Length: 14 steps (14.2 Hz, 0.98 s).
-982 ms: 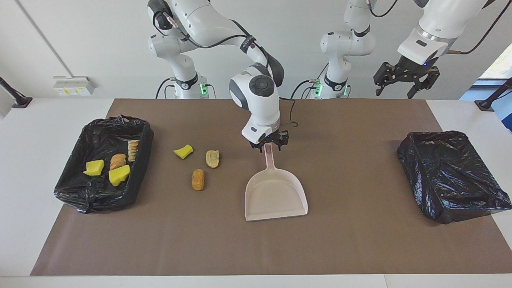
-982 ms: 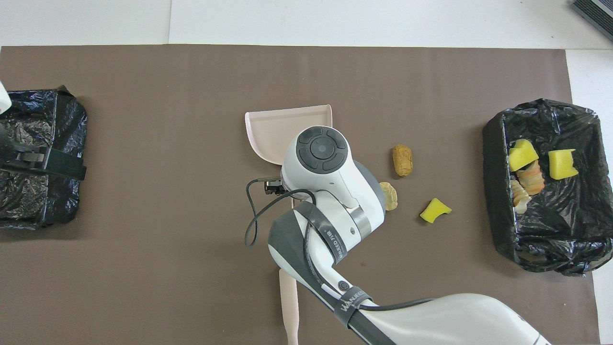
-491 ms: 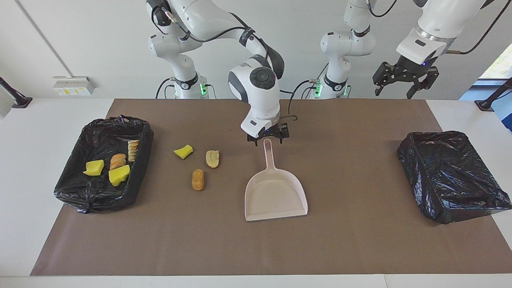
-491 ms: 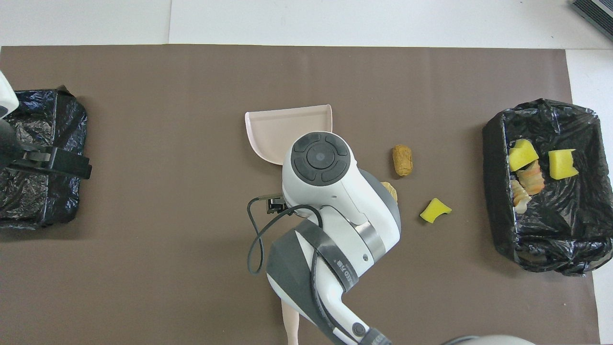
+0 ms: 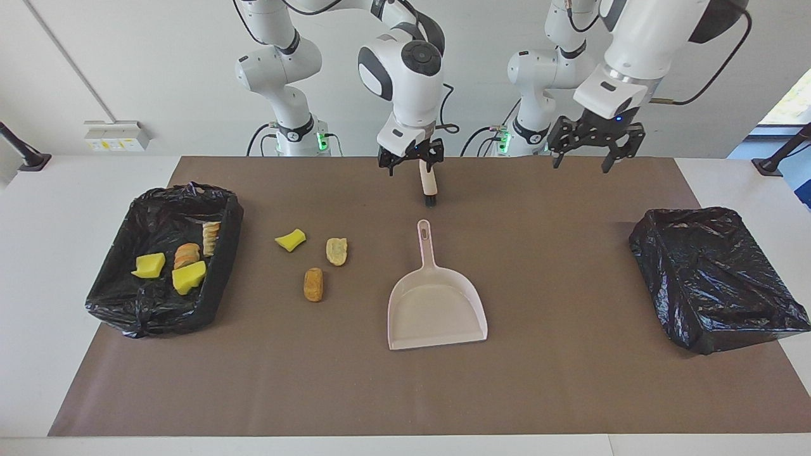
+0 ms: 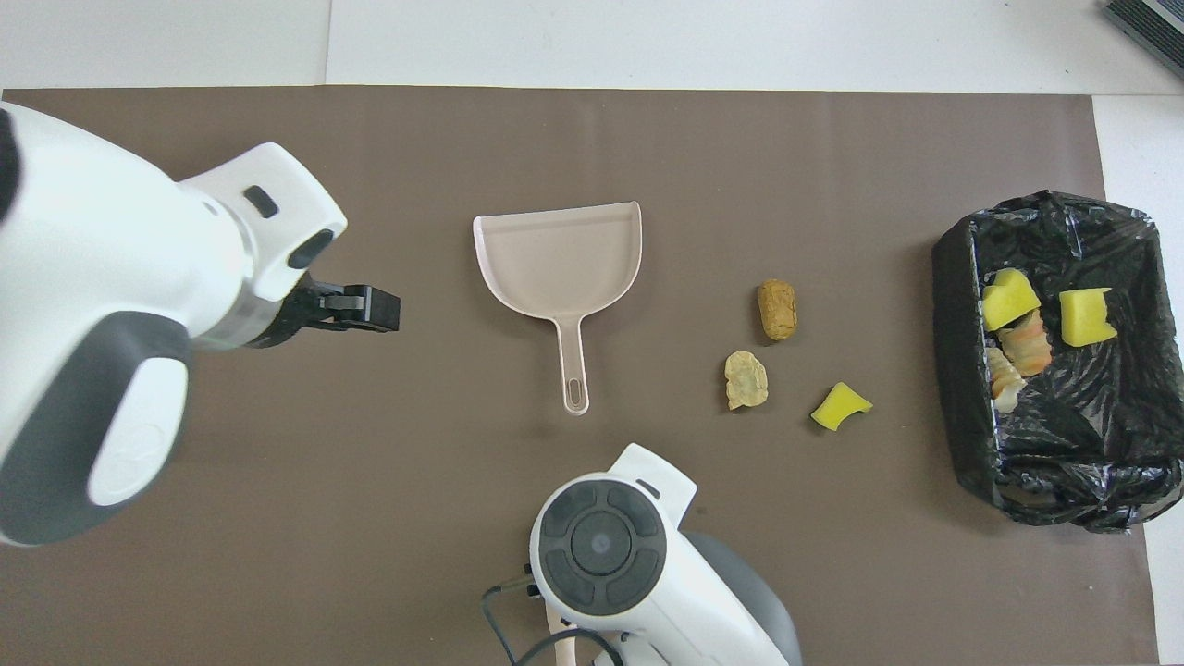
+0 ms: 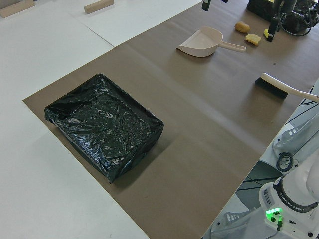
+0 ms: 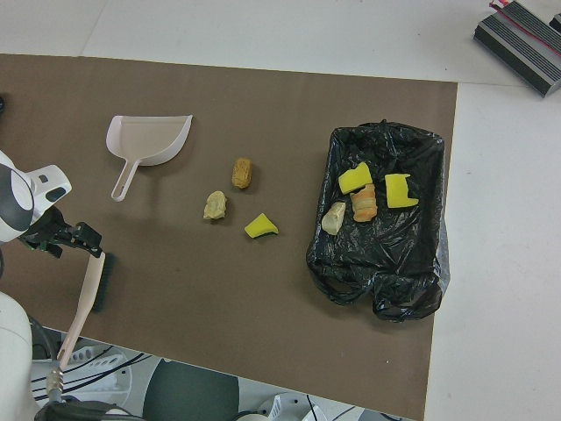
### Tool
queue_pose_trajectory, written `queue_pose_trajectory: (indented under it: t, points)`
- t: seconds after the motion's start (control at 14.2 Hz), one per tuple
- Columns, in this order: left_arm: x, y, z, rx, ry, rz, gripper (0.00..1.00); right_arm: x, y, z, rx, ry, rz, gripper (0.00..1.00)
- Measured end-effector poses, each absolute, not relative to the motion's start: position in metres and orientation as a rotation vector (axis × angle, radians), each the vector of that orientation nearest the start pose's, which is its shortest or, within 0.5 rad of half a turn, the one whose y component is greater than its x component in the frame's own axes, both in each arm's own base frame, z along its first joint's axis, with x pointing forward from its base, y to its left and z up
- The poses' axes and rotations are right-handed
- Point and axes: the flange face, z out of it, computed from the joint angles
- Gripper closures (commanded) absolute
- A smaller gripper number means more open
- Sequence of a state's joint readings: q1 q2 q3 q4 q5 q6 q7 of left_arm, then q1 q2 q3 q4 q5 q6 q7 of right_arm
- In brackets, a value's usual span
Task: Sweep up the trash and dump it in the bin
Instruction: 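Release the dustpan with the right gripper while the left gripper reaches toward it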
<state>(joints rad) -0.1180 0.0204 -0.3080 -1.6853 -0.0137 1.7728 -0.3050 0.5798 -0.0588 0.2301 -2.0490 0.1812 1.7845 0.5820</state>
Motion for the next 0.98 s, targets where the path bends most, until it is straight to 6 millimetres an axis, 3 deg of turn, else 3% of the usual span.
queue_pose_trajectory:
  t: [0.21, 0.35, 0.56, 0.7, 0.98]
  points:
    - [0.514, -0.29, 0.524, -3.205, 0.153, -0.072, 0.0, 0.277, 0.382, 0.436, -3.048, -0.28, 0.493, 0.0]
    - [0.513, -0.319, 0.492, -3.197, 0.122, -0.058, 0.0, 0.25, 0.377, 0.426, -3.048, -0.285, 0.507, 0.0]
    - [0.516, -0.357, 0.44, -3.157, 0.047, -0.095, 0.0, 0.214, 0.388, 0.4, -3.061, -0.254, 0.44, 0.0]
    - [0.515, -0.375, 0.413, -3.139, -0.004, -0.097, 0.0, 0.198, 0.393, 0.385, -3.07, -0.246, 0.422, 0.0]
    - [0.514, -0.41, 0.374, -3.124, -0.068, -0.109, 0.0, 0.189, 0.412, 0.349, -3.071, -0.198, 0.395, 0.0]
